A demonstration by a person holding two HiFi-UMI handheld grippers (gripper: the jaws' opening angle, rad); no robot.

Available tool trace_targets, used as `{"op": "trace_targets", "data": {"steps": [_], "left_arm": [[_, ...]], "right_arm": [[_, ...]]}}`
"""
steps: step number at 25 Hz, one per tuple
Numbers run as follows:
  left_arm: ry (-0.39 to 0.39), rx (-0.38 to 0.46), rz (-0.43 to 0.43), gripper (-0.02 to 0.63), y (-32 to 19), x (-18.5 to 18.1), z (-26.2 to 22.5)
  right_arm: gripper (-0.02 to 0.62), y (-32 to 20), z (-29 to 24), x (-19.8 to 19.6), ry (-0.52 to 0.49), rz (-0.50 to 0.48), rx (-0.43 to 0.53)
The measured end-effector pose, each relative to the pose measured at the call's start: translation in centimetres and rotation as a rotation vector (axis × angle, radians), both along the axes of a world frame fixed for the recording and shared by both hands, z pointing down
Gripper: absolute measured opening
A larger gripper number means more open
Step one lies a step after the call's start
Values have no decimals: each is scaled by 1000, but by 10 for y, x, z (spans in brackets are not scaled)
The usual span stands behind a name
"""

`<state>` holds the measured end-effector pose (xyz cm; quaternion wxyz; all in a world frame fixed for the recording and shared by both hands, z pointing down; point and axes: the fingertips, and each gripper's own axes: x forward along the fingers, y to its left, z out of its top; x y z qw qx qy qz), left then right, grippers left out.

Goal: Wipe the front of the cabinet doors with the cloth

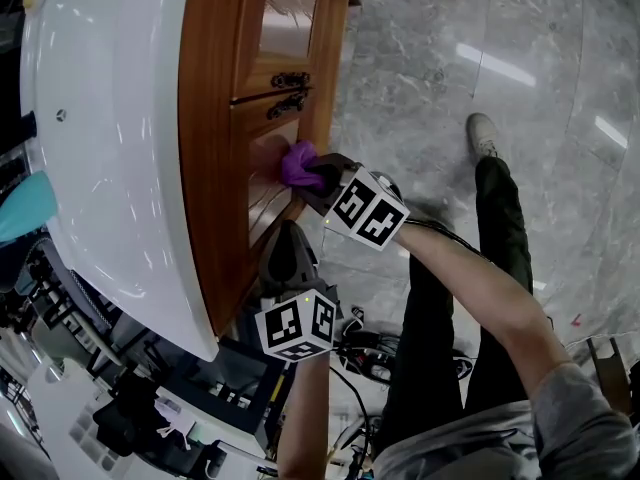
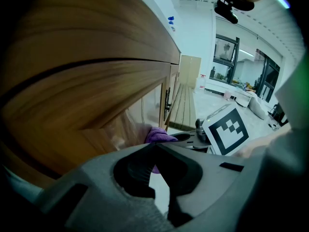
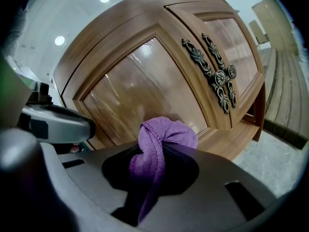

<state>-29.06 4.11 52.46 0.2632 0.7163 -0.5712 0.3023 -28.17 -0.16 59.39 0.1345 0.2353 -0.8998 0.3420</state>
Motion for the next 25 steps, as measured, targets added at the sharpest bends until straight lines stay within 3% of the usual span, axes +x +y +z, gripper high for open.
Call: {"op": "trace_targets", "data": {"steps": [25], "left_arm": [[-17,5,6,8,11,3,-12]], "right_arm": [[61,-8,-75,3,-78,-7,121]]}}
